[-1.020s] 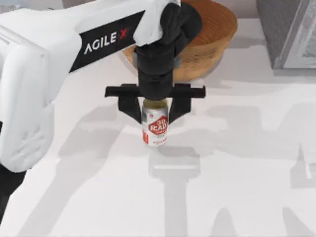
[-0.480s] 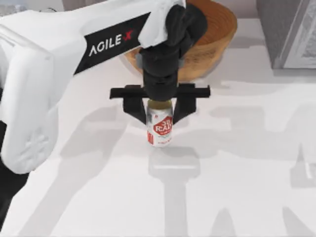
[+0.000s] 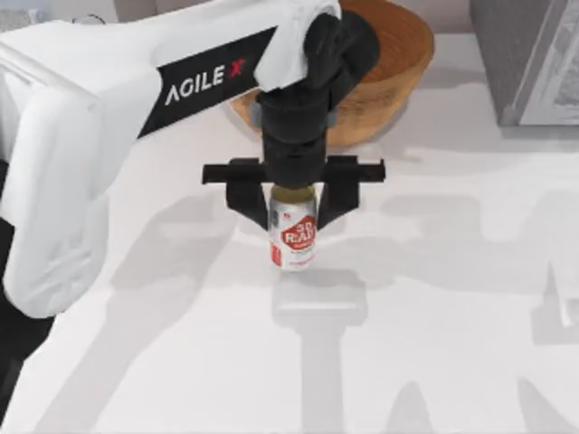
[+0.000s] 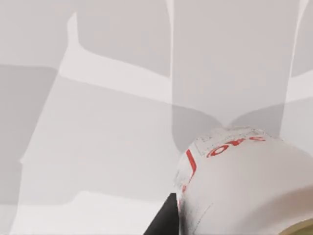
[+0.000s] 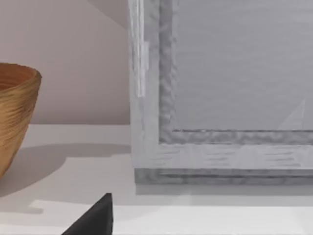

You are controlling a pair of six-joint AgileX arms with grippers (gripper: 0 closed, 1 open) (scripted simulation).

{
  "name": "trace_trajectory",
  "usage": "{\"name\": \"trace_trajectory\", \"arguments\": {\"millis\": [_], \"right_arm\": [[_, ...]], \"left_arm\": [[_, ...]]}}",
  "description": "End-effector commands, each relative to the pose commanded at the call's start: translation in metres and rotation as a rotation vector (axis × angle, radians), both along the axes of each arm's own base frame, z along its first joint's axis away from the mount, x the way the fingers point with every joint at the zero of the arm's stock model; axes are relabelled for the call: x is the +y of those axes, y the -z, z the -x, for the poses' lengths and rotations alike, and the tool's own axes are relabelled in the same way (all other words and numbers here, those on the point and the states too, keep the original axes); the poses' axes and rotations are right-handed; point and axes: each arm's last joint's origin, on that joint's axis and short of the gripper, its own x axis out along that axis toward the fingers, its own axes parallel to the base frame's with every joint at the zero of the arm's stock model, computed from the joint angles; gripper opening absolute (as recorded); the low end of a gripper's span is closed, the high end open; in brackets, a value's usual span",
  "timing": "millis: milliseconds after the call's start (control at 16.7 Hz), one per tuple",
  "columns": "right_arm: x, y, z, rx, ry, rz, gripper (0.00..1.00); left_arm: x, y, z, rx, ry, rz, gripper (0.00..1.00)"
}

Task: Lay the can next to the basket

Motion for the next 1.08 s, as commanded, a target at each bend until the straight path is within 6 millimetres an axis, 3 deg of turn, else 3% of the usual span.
{"name": "trace_trajectory", "arguments": {"millis": [600,1080], "right_arm": [[0.0000,0.0000,0.0000,0.000,0.000,0.000,1.00],[0.0000,0.0000,0.0000,0.000,0.000,0.000,1.00]], "left_arm": [[0.0000,0.0000,0.0000,0.000,0.000,0.000,0.98],[0.0000,0.0000,0.0000,0.000,0.000,0.000,1.00]]}}
